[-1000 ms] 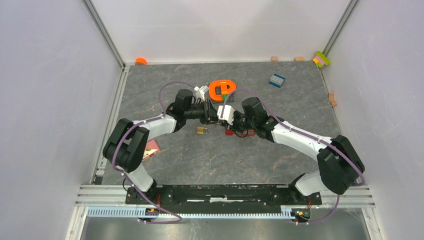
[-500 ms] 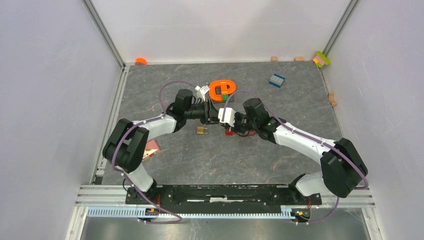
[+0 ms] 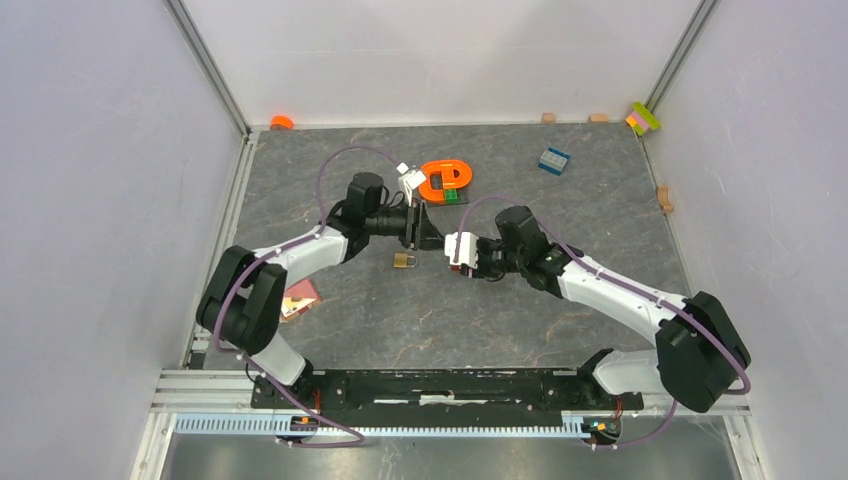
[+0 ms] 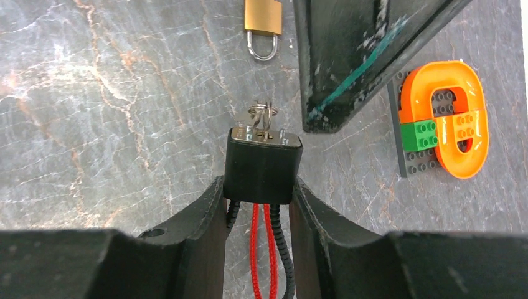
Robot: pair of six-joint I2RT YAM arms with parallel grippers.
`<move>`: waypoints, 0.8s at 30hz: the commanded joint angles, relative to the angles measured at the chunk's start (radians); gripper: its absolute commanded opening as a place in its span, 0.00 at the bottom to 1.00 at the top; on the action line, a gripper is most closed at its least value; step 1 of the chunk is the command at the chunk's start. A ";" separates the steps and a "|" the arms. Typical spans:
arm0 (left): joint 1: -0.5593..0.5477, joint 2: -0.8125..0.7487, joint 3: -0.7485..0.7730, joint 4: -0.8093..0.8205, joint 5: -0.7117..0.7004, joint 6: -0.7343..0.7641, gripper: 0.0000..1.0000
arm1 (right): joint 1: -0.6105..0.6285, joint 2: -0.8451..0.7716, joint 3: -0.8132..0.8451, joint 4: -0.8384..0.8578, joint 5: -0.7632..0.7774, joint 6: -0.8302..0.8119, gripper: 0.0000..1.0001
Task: Unlock with the key
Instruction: Unlock the lock.
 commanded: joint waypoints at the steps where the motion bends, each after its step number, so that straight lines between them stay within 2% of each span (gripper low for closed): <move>1: -0.005 -0.085 0.076 -0.127 0.167 0.437 0.48 | -0.002 -0.053 -0.004 -0.020 -0.084 -0.058 0.00; 5: -0.015 -0.141 0.119 -0.386 0.175 0.862 0.42 | -0.002 -0.062 -0.003 -0.050 -0.119 -0.060 0.00; 7: -0.031 -0.164 0.132 -0.499 0.129 1.056 0.40 | -0.003 -0.065 -0.002 -0.060 -0.130 -0.060 0.00; 10: -0.077 -0.198 0.125 -0.584 0.052 1.255 0.37 | -0.005 -0.067 0.001 -0.068 -0.144 -0.057 0.00; 15: -0.134 -0.226 0.082 -0.586 -0.010 1.370 0.35 | -0.008 -0.065 0.004 -0.066 -0.166 -0.039 0.00; 20: -0.160 -0.234 0.023 -0.508 -0.052 1.400 0.35 | -0.012 -0.061 0.003 -0.065 -0.177 -0.031 0.00; 24: -0.174 -0.224 0.005 -0.467 -0.078 1.417 0.31 | -0.013 -0.058 0.005 -0.067 -0.180 -0.029 0.00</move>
